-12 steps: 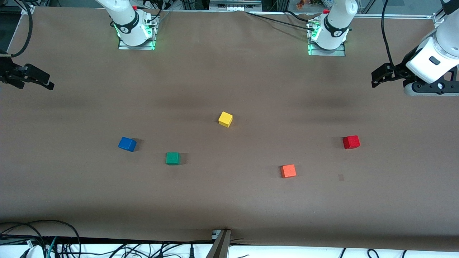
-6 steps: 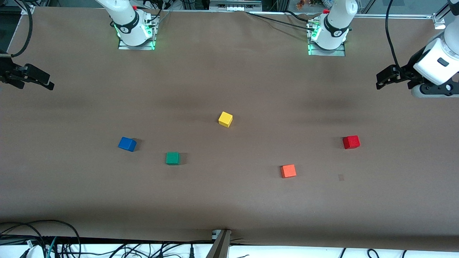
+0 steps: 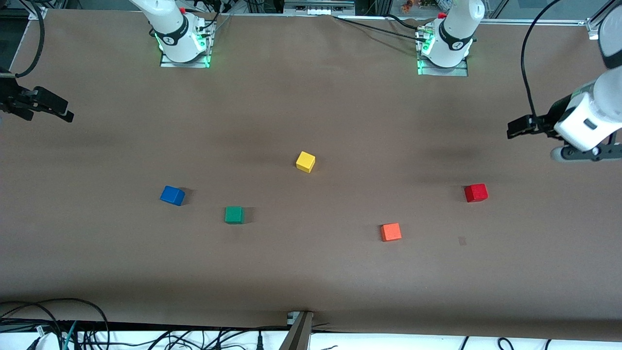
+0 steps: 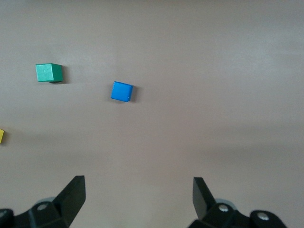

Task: Pass red block to right arm, stack on blue
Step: 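Move the left gripper down over the red cube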

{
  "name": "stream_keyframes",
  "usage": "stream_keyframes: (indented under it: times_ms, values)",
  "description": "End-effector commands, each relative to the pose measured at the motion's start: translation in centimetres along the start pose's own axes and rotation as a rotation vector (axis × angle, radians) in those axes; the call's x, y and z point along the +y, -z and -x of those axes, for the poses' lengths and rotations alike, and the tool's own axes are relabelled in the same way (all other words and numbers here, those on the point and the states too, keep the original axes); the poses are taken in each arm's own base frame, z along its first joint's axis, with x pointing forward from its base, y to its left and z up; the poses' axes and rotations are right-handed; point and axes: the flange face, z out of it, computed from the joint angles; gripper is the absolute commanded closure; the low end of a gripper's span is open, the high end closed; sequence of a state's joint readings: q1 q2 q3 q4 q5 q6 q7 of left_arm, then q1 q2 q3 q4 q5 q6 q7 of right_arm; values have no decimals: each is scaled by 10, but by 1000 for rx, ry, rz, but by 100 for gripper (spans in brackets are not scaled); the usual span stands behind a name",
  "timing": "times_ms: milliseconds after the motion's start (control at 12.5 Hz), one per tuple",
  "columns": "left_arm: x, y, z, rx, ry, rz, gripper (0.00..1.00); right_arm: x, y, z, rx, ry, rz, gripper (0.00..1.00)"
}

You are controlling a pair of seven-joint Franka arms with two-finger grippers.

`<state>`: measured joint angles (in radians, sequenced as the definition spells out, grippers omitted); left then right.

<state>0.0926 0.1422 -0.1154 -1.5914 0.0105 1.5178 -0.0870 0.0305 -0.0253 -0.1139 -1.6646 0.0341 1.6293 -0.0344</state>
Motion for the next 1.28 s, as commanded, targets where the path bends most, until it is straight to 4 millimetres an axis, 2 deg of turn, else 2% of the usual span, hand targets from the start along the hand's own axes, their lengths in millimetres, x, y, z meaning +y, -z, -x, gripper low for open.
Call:
stream_keyframes:
  times_ms: [0,240,480,640,960,1200]
  values:
    - [-11,-40,-32,-92,-1,-2,0,-2,5,3,1,6,0,0]
    - [-10,-82,-58,-92,-2,-67,0,-2,4,2,-1,8,0,0]
    - [-16,-144,-85,-69,13,-54,0,-2,4,2,-1,6,0,0]
    - [-26,-174,-88,-29,17,-44,0,-2,4,2,-1,8,0,0]
    - [-29,-241,-91,54,5,-23,0,-1,4,2,-1,6,-2,0]
    - [-38,-275,-92,73,18,-11,0,-1,4,3,-2,6,-2,0]
